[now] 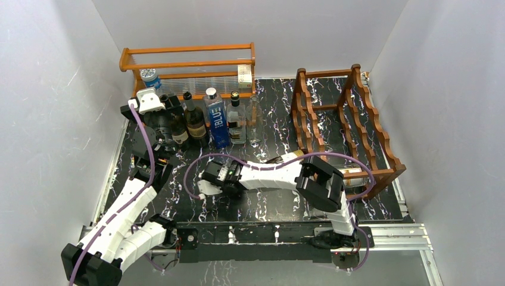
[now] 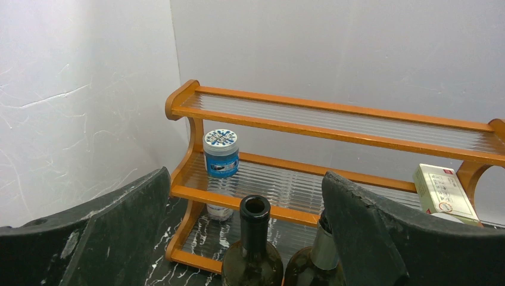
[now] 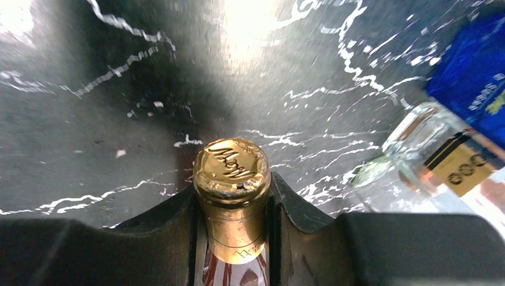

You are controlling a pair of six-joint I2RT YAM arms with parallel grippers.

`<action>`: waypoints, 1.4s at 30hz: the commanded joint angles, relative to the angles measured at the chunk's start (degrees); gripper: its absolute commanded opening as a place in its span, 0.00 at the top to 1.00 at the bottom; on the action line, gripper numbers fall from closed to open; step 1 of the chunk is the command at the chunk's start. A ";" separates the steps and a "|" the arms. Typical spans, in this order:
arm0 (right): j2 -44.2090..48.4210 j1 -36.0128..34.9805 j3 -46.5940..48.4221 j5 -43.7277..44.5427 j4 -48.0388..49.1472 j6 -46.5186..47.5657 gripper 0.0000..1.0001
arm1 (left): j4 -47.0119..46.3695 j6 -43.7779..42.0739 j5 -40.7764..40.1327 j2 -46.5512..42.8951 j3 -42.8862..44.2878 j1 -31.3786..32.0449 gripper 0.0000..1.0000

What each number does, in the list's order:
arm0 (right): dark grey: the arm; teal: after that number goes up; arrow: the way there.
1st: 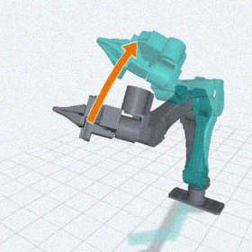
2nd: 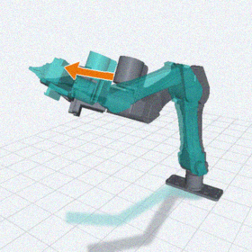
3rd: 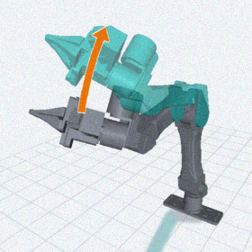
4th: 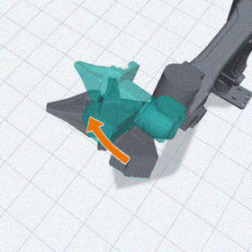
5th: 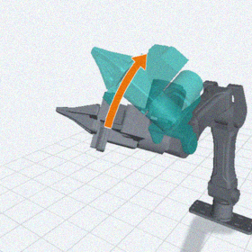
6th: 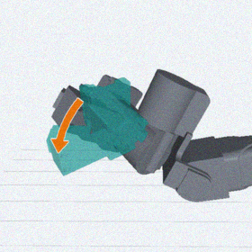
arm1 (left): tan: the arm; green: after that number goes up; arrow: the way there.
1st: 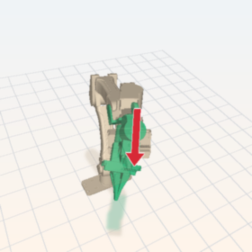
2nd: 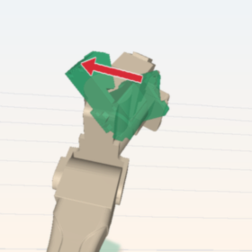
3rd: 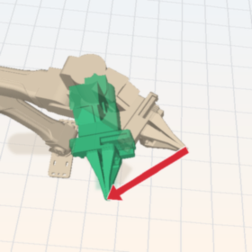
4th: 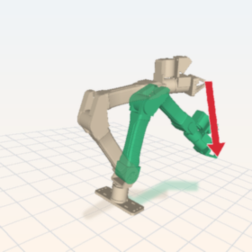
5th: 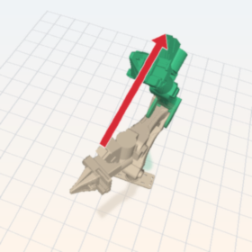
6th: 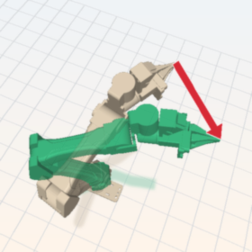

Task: Take the wine bottle off the wine rack

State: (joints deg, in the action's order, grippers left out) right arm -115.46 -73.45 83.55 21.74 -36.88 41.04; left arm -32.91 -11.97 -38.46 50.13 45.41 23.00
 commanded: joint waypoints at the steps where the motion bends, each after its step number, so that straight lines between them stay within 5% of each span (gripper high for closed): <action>1: 1.74 -1.56 6.19 -2.84 5.64 -1.31 1.00 | -2.58 -0.24 -0.20 -1.54 0.83 0.07 0.02; 28: 25.59 -0.96 2.04 -7.20 27.09 -5.27 1.00 | -2.82 -0.71 -0.56 -1.79 0.82 0.02 0.02; 42: 32.08 10.25 -2.73 -24.89 42.51 -19.38 1.00 | -2.71 -0.48 -0.31 -1.62 0.85 0.04 0.02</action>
State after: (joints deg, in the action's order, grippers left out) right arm -87.37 -65.58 78.06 2.90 -8.80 25.52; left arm -32.99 -12.60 -38.57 49.39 45.41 23.00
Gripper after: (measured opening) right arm 0.428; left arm 0.981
